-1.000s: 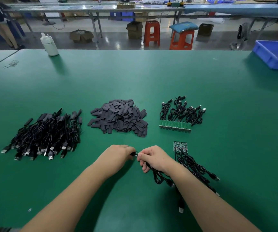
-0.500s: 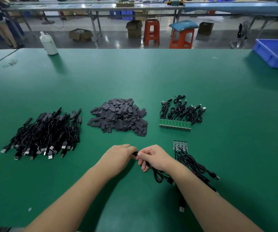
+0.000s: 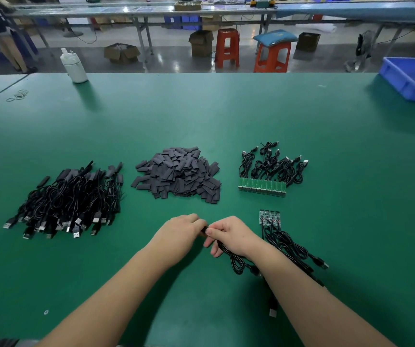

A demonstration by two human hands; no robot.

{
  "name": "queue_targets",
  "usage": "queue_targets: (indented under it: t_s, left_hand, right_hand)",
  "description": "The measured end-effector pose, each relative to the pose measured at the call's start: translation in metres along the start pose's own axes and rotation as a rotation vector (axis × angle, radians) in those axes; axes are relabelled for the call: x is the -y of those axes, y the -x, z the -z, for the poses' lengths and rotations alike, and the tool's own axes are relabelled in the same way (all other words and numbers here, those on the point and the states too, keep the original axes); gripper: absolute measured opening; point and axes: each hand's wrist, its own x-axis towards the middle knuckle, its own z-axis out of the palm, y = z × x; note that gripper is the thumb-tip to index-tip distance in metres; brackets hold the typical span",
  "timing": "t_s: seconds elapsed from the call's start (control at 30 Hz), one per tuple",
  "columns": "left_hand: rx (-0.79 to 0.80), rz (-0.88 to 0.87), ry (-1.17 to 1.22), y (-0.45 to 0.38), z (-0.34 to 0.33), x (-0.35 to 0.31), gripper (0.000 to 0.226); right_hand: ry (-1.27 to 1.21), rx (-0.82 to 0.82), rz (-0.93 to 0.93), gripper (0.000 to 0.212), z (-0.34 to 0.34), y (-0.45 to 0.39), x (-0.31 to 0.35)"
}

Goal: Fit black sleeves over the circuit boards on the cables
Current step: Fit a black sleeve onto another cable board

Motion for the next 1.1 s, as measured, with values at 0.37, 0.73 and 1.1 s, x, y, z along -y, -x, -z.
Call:
queue_targets:
  t_s: [0.37,0.73,1.1]
  left_hand:
    - [-0.186,0.439,0.771,0.004,0.000,0.011,0.015]
    - [-0.280,0.460,1.138,-0.001,0.005,-0.006,0.039]
    - [-0.294,0.429,1.582,0.001,0.025,-0.009,0.020]
  right_hand:
    - [-0.100,-0.127,0.009,0.016,-0.004,0.001,-0.004]
    - [-0.176,-0.127,-0.036,0.023,-0.013,0.009,0.007]
    - [-0.449,-0.010,-0.005,0.026,-0.015,0.022,0.023]
